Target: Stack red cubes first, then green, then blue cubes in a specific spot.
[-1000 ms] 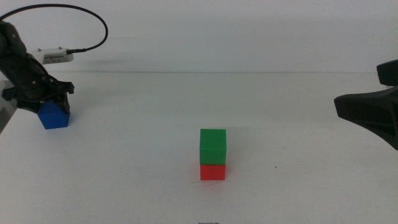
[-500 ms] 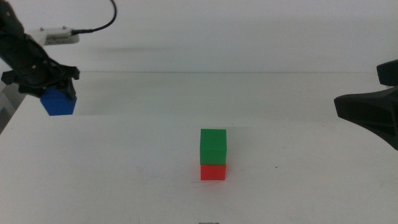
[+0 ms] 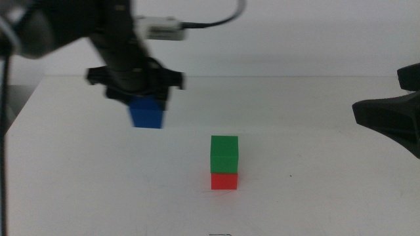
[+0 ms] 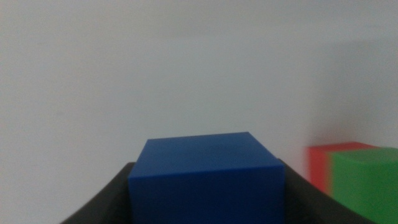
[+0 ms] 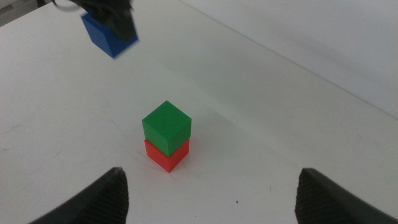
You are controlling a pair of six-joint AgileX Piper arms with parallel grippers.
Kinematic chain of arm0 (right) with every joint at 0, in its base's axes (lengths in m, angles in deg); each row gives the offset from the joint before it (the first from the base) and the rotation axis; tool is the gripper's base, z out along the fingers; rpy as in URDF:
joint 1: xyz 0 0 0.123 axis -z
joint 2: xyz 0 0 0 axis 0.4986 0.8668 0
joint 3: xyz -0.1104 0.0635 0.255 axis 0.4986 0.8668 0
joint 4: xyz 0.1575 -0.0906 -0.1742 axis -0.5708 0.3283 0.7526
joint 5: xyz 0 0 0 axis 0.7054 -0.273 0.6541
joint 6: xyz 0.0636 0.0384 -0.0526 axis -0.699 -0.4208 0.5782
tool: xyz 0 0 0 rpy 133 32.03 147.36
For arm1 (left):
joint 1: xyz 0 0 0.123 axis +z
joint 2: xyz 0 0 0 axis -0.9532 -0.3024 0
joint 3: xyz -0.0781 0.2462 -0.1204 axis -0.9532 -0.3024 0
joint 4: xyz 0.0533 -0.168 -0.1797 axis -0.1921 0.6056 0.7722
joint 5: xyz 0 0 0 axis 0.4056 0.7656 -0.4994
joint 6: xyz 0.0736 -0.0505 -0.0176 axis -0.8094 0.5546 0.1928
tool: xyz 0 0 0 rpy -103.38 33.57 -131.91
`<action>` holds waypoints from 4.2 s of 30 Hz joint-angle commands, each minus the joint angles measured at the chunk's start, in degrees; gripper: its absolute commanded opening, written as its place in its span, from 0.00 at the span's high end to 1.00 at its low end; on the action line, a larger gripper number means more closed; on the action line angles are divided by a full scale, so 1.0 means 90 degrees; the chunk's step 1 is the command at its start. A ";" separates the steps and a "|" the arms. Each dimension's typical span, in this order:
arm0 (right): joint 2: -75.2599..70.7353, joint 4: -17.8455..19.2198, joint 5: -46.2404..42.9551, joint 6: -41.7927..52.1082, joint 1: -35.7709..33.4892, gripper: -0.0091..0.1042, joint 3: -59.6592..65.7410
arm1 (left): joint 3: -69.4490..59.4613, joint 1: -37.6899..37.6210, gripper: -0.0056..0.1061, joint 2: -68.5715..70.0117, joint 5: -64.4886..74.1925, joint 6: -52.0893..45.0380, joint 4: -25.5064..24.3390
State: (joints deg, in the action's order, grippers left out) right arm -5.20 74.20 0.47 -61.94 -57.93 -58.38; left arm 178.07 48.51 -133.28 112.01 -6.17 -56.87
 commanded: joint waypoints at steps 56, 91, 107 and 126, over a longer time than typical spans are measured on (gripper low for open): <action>-0.0043 -0.0032 -0.0401 0.0052 0.0051 0.09 -0.0165 | 0.1349 -0.2030 0.95 -0.1034 -0.0039 0.2033 -0.0222; -0.0043 -0.0032 -0.0401 0.0052 0.0051 0.09 -0.0165 | 0.1334 -0.2030 0.11 0.2131 0.1530 -0.0297 -0.1592; -0.0018 -0.0072 -0.0400 0.0052 0.0051 0.09 -0.0165 | 0.0520 -0.0765 0.11 0.3357 0.0663 -0.0990 -0.0774; 0.0033 -0.0057 -0.0401 0.0052 0.0051 0.09 -0.0165 | -0.1478 0.1470 0.11 0.4841 -0.1952 -0.1420 0.0201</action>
State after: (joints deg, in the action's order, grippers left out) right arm -4.60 74.20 0.52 -61.94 -57.93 -58.38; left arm 163.56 61.75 -90.62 99.56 -19.86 -55.68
